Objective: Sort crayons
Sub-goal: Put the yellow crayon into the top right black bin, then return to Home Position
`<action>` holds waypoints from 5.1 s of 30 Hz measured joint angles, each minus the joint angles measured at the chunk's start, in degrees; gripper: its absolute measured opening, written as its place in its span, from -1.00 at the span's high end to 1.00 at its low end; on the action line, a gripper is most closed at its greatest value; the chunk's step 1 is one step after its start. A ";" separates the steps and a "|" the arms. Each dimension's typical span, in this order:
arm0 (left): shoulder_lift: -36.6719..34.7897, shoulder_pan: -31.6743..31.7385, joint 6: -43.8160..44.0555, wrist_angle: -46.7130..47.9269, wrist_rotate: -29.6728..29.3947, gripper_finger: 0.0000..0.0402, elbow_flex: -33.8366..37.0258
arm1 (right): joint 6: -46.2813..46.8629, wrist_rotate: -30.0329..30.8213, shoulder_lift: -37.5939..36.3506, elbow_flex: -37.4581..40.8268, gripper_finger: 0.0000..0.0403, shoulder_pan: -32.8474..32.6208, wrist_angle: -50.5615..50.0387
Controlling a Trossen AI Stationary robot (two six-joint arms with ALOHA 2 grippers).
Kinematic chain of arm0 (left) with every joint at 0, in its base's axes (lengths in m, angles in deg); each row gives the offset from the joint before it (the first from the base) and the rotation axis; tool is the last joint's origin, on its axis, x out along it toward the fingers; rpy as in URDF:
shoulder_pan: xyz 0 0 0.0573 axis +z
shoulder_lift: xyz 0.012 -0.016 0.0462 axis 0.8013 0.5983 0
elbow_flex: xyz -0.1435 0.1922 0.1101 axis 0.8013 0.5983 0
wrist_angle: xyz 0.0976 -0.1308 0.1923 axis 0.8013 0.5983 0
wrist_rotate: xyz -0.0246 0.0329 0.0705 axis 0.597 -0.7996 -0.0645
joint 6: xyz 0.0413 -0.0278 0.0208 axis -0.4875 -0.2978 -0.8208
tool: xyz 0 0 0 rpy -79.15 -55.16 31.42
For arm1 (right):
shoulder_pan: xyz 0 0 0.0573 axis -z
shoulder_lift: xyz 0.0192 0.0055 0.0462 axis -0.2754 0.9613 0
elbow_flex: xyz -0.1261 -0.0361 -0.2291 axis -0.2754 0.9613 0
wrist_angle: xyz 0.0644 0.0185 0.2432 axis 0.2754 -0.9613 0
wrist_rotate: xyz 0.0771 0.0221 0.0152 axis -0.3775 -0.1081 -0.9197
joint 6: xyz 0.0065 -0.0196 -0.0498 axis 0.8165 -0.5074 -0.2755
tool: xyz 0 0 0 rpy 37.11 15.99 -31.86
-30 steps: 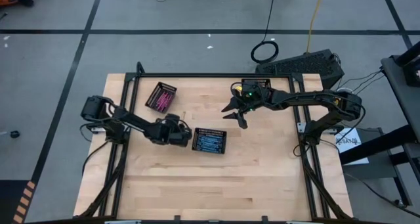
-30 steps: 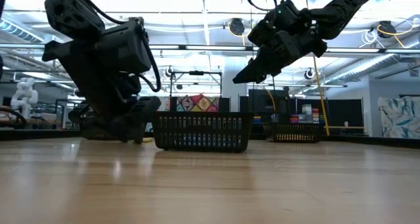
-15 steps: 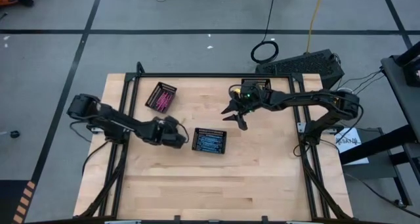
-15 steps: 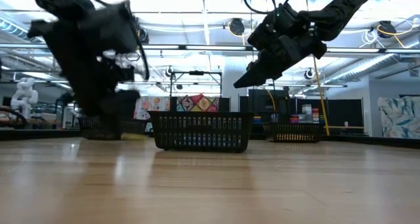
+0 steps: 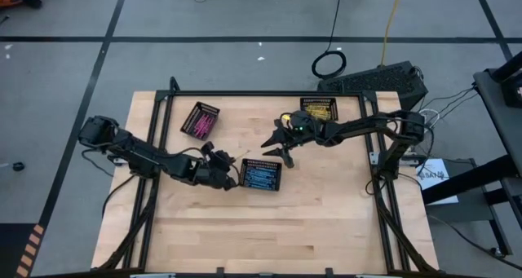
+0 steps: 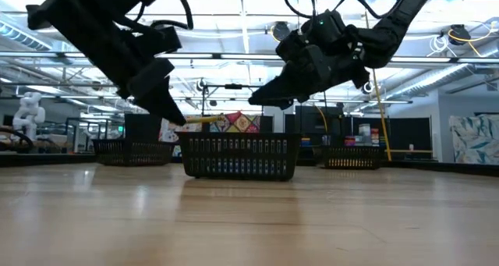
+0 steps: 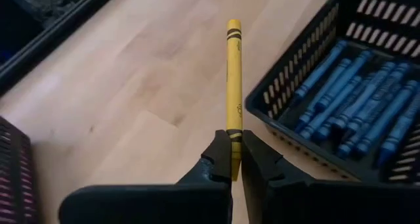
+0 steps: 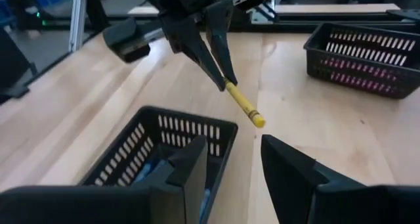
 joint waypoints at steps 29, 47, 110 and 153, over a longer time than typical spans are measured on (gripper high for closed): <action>-0.31 -0.01 -14.42 -5.99 -1.26 0.97 -0.98 | 9.53 -1.92 12.09 -4.90 0.17 -1.16 12.79; -0.31 -0.07 -14.28 -5.79 -1.18 0.97 -0.98 | 8.16 -3.32 11.30 -4.96 0.92 -1.73 11.57; -1.66 3.09 8.00 5.92 -13.86 -0.18 -0.57 | -5.86 4.30 -28.05 -4.88 0.25 38.88 -54.45; -29.16 80.41 -29.65 -22.63 40.14 1.00 -3.04 | 12.22 11.47 -26.51 6.25 1.00 53.28 -1.79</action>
